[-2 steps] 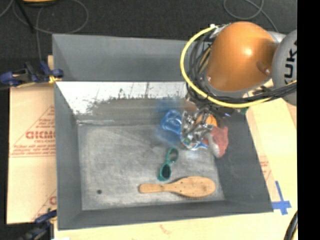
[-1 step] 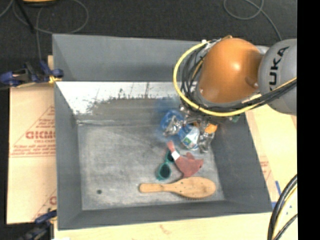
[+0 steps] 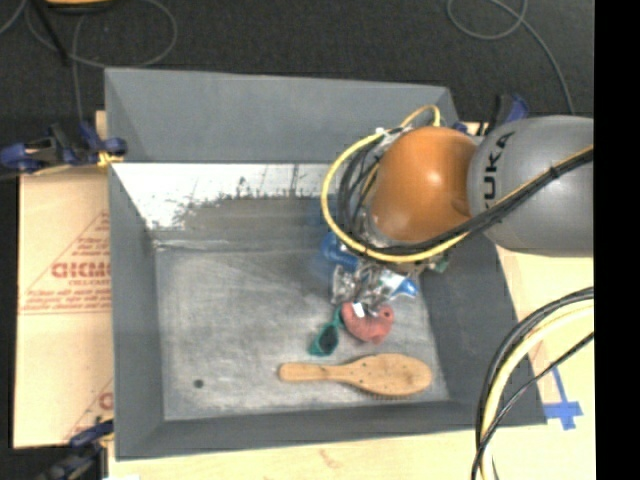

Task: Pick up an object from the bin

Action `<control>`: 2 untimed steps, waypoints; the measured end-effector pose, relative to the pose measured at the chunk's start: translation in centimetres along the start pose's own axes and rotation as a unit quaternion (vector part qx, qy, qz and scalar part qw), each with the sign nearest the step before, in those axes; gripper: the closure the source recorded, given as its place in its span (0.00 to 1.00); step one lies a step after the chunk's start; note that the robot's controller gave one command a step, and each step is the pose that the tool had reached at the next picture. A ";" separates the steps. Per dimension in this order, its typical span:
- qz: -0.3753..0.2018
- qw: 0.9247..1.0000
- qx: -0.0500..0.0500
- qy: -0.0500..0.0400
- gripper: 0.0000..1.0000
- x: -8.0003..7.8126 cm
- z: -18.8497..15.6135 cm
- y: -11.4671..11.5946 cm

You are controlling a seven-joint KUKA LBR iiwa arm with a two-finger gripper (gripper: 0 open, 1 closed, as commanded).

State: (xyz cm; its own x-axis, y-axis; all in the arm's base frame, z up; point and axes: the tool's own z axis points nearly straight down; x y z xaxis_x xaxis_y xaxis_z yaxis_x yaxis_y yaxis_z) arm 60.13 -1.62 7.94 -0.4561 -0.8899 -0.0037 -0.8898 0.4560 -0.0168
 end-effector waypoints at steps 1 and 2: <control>0.000 1.000 0.000 0.000 1.00 0.0 0.0 0.0; -0.003 1.000 -0.003 -0.002 1.00 0.3 0.1 -1.0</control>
Offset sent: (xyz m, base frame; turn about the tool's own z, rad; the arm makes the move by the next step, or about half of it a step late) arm 0.0024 -0.0079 -0.0094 -0.0093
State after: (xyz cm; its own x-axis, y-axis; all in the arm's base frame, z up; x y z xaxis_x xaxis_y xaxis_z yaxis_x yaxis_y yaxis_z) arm 60.89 -2.30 7.89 -0.4510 -0.8925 -0.0068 -0.8924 0.4510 -0.0103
